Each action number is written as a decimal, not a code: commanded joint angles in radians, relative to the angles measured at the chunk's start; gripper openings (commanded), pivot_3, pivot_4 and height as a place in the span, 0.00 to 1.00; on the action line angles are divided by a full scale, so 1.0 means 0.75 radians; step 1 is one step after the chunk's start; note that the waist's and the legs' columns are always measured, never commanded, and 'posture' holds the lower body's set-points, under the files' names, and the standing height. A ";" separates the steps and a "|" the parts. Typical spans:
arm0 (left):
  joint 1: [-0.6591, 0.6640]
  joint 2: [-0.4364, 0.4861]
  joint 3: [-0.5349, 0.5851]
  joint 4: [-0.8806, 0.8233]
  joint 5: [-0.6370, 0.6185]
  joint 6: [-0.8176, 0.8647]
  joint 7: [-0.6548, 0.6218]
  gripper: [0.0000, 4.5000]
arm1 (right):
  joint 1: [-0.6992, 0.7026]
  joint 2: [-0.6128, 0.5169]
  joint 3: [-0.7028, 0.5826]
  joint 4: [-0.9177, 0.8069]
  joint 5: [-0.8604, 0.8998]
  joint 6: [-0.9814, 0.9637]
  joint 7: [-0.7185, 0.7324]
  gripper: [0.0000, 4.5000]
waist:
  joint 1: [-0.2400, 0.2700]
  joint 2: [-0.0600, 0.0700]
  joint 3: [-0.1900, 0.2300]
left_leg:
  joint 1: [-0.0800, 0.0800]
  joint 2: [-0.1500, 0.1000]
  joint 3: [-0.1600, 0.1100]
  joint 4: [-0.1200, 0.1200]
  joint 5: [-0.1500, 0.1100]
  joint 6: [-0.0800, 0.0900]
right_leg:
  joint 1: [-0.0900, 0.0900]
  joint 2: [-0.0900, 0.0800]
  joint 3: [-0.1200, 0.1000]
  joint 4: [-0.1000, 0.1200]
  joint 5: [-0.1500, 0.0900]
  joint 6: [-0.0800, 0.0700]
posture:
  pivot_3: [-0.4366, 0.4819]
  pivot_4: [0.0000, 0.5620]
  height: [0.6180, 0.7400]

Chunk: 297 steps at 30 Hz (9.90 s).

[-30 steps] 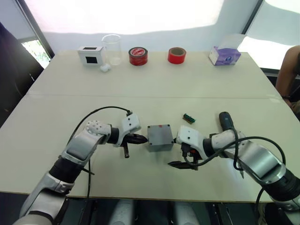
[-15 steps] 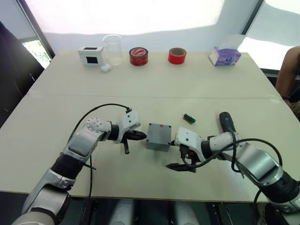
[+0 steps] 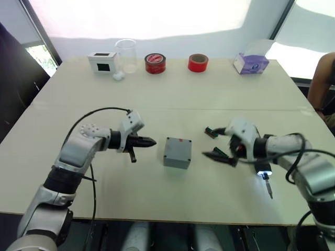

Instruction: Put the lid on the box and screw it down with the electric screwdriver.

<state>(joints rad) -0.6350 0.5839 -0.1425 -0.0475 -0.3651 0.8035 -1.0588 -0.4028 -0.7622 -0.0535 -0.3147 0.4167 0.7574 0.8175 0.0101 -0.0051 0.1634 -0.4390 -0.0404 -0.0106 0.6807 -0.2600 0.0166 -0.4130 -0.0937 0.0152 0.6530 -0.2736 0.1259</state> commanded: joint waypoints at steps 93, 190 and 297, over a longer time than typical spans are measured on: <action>0.001 0.079 -0.041 -0.149 -0.153 0.025 -0.006 0.00 | 0.037 0.188 0.173 -0.088 -0.031 -0.034 -0.075 0.01 | 0.001 0.001 0.000 | 0.000 -0.001 -0.001 0.000 -0.001 0.001 | 0.001 0.000 0.000 -0.002 0.000 0.000 | 0.48 0.27 1.00; -0.091 -0.124 0.103 -0.084 -0.296 -0.021 0.157 0.00 | -0.446 0.292 -0.503 -0.008 0.265 0.456 -0.565 0.40 | -0.025 0.005 0.002 | -0.008 -0.002 0.006 -0.011 0.004 -0.008 | -0.014 -0.002 0.006 -0.001 0.002 0.003 | 0.48 0.27 1.00; 0.047 -0.001 -0.287 -0.014 0.158 -0.258 -0.045 0.00 | 0.236 0.566 0.203 -0.058 -0.075 -0.364 -0.490 0.40 | -0.026 -0.007 -0.009 | 0.041 -0.001 0.004 -0.024 0.000 -0.001 | 0.031 0.000 0.007 -0.010 -0.002 -0.002 | 0.48 0.27 1.00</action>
<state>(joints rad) -0.6208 0.5783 -0.3394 -0.0727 -0.2700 0.6002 -1.0973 -0.2640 -0.3322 0.0726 -0.4265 0.3815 0.4307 0.4540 -0.0094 -0.0100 0.1567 -0.4081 -0.0411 -0.0075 0.6629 -0.2601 0.0159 -0.3893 -0.0941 0.0202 0.6454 -0.2747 0.1246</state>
